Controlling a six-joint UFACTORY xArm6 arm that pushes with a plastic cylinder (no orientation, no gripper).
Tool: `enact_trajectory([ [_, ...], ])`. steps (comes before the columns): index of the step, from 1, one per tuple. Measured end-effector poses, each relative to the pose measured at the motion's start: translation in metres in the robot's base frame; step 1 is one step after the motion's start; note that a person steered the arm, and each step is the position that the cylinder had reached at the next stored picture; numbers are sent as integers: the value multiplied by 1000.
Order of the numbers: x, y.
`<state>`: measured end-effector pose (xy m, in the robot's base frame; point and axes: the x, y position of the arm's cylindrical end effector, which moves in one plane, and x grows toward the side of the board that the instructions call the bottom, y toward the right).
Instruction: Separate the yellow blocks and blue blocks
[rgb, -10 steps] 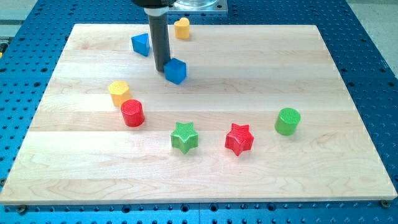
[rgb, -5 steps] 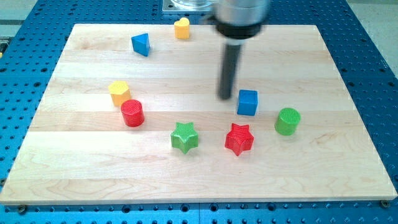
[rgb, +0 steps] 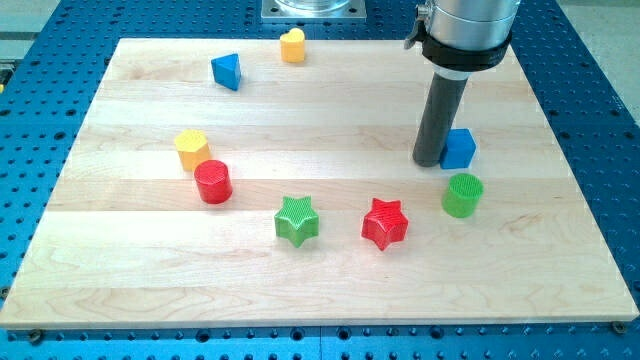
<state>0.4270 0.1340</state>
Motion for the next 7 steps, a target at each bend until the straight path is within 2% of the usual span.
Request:
enact_trajectory([
  [3, -53, -6],
  [5, -44, -54],
  [7, -45, -33],
])
